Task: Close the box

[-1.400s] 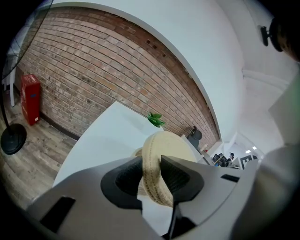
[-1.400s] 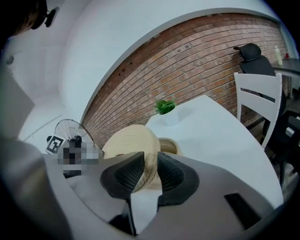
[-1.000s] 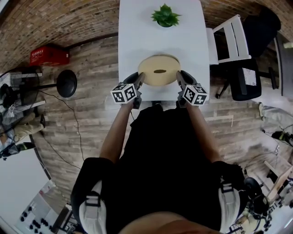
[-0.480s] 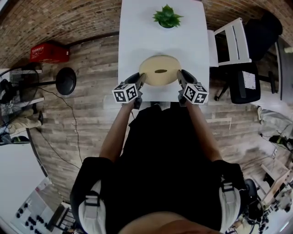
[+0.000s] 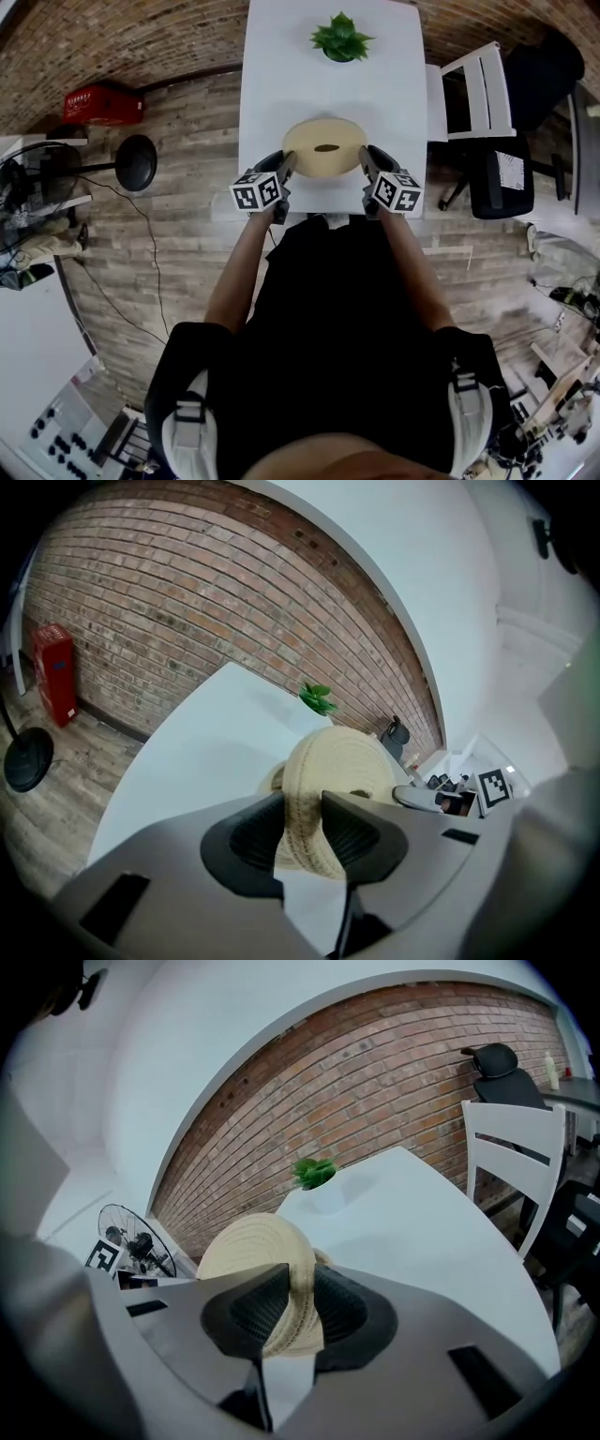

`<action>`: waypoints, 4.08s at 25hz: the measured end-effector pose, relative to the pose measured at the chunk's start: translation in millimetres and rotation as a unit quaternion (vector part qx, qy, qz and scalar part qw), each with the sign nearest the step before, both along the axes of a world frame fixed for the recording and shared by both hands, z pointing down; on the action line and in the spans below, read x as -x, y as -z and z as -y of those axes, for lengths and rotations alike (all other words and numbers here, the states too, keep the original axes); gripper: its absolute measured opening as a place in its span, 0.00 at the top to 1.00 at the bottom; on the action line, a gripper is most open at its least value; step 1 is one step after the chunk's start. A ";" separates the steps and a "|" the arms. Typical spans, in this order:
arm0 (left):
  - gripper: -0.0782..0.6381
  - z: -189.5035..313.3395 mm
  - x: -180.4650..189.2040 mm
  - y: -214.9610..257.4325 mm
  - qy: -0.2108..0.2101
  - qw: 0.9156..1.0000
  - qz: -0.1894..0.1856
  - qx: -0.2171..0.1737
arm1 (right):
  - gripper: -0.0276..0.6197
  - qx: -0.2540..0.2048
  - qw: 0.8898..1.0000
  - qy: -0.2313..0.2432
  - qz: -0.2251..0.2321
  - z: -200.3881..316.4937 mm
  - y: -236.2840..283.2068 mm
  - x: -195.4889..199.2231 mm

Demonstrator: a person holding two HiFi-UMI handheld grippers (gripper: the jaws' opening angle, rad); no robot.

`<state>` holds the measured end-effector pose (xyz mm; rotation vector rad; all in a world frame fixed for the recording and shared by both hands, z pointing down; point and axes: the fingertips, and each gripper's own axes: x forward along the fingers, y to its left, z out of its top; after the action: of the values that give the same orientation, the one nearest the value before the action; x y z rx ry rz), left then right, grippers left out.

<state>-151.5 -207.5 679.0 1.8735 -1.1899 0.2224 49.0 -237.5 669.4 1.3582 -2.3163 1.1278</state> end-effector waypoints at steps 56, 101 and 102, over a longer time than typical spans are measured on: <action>0.69 12.2 11.8 -21.7 0.007 0.999 0.044 0.000 | 0.84 0.022 0.998 -0.015 0.051 9.6 -7.1 1.3; 0.86 -20.4 -30.9 17.5 -0.186 0.963 0.150 -0.123 | 0.96 -0.079 0.972 0.162 -0.150 -52.2 17.7 16.3; 0.86 -19.6 -31.0 18.5 -0.186 0.963 0.149 -0.123 | 0.96 -0.079 0.972 0.163 -0.151 -51.4 17.7 15.0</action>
<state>-120.5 -187.9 660.5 2.3411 -1.0870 0.6063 34.0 -186.1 651.7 1.0535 -2.3241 0.6057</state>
